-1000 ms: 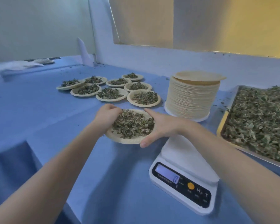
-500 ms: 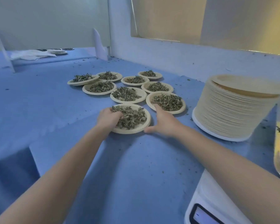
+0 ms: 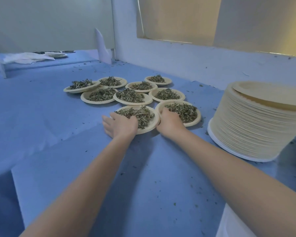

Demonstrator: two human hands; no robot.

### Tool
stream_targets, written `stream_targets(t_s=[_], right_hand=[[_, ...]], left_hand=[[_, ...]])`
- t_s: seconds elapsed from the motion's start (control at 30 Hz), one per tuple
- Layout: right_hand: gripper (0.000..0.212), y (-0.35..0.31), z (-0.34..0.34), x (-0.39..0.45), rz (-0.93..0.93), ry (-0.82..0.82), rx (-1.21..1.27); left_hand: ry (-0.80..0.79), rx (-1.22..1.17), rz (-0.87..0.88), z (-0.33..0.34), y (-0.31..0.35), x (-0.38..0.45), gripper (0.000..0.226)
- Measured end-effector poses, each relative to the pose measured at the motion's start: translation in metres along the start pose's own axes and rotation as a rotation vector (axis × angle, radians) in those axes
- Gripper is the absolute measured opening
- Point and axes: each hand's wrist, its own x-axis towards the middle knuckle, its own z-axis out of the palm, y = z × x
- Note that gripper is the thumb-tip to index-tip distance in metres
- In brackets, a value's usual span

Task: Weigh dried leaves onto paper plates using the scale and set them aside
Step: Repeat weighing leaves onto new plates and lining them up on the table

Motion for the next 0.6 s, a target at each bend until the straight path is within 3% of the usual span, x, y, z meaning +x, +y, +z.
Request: stream_targets(t_s=[0.13,0.3,0.6], right_hand=[[0.057,0.003,-0.008,-0.019,-0.040,-0.032,0.010],[0.051,0.001,-0.028,-0.051,-0.051,-0.035,0.078],[0.048,0.018,-0.121,-0.113,-0.179,0.163,0.138]], left_hand=[[0.025,0.020,0.078,-0.012,0.001,-0.015,0.075],[-0.046,-0.068,0.230,-0.033,0.016,-0.053,0.067],[-0.413,-0.361,0.399,-0.041,0.087,-0.153,0.023]])
